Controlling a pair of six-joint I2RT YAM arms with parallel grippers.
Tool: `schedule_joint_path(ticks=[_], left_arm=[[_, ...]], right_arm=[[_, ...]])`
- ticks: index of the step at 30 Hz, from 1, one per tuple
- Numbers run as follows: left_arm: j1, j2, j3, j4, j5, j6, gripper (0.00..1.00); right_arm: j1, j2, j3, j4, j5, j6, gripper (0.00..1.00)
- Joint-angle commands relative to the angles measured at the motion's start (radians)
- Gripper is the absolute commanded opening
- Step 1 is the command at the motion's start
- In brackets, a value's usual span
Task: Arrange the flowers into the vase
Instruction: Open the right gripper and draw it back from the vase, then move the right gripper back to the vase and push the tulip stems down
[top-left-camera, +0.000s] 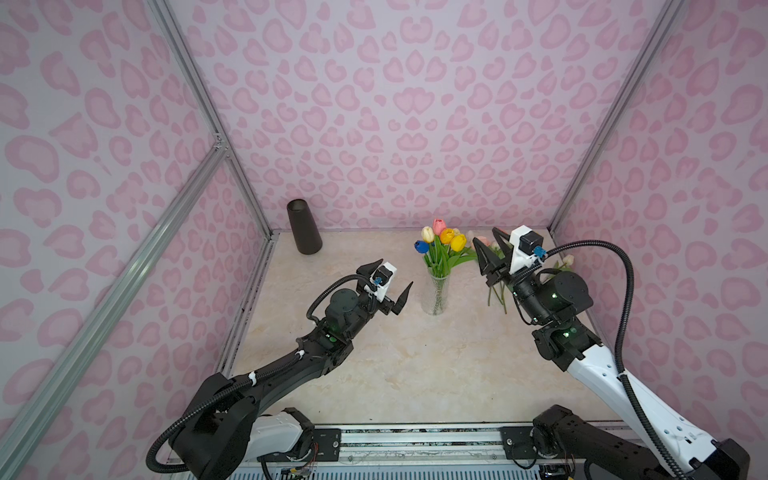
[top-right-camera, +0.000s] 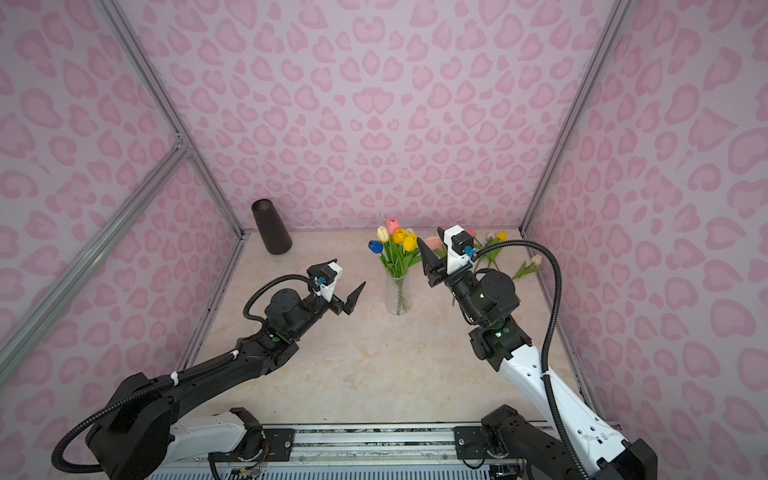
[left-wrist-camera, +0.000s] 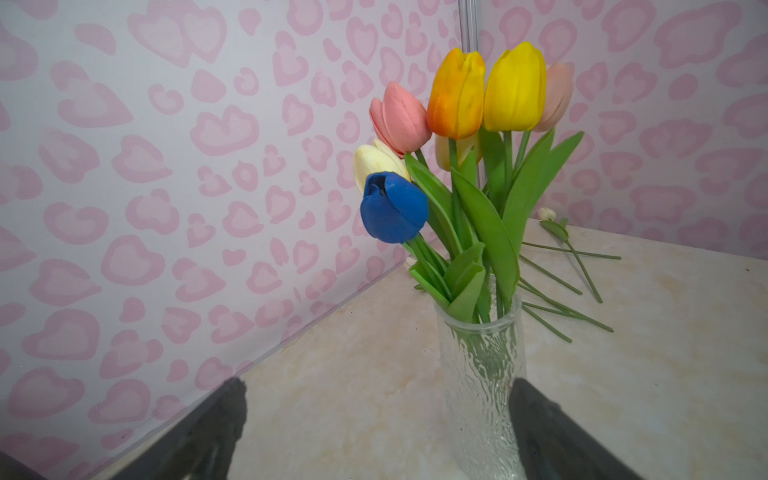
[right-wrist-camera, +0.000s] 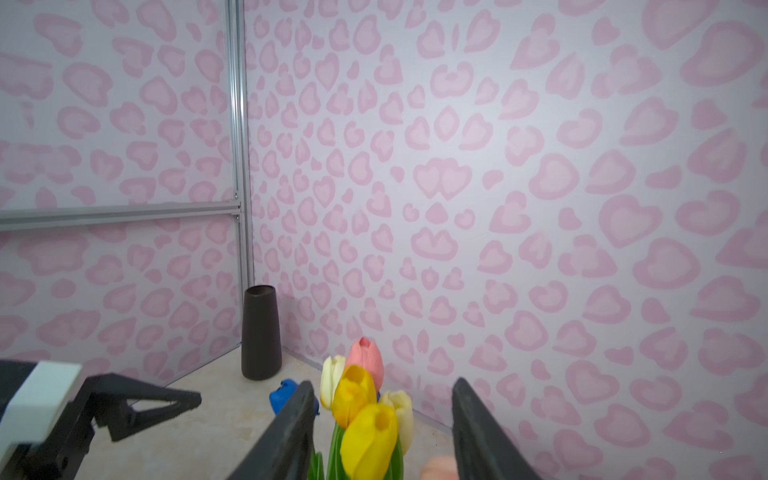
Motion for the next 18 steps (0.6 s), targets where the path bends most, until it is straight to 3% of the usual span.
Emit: schedule_joint_path(ticks=[1,4,9,12,18], left_arm=[[0.001,0.008,-0.007,0.058,0.017,-0.007,0.99],[0.001,0.006,-0.017,0.063,0.017,-0.003,0.99],[0.001,-0.021,-0.056,0.070,-0.003,0.012,0.98],[0.004,-0.025,-0.086,0.072,-0.004,0.001,0.97],[0.013,-0.027,-0.136,0.111,0.001,-0.054,0.97]], right_arm=[[-0.003,0.051,0.067,-0.157,0.036,-0.011,0.52],[0.000,0.041,-0.019,-0.086,0.042,0.000,0.51],[0.003,-0.085,-0.319,0.101,0.050,0.096,0.53],[0.004,-0.137,-0.478,0.179,0.043,0.151,0.61],[0.005,0.006,-0.659,0.415,-0.030,0.143,0.73]])
